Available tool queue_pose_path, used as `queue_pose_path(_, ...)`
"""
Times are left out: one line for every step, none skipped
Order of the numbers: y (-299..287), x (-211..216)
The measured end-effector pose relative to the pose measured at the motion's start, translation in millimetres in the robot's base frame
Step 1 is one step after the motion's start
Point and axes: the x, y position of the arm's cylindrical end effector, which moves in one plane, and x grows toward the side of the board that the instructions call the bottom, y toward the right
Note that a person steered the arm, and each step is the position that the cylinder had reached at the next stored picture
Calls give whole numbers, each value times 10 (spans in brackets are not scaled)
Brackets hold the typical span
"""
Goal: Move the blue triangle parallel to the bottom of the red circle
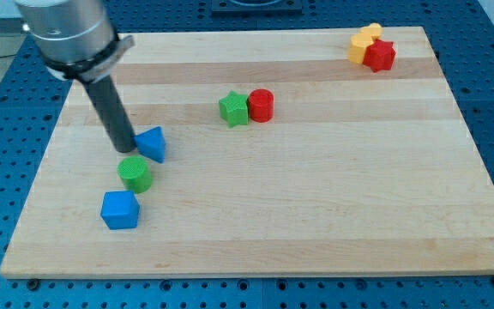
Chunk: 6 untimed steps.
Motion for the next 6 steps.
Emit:
queue_pose_path(388, 0)
queue_pose_path(475, 214)
queue_pose_path(664, 373)
queue_pose_path(725, 478)
queue_pose_path(908, 481)
queue_pose_path(1230, 362)
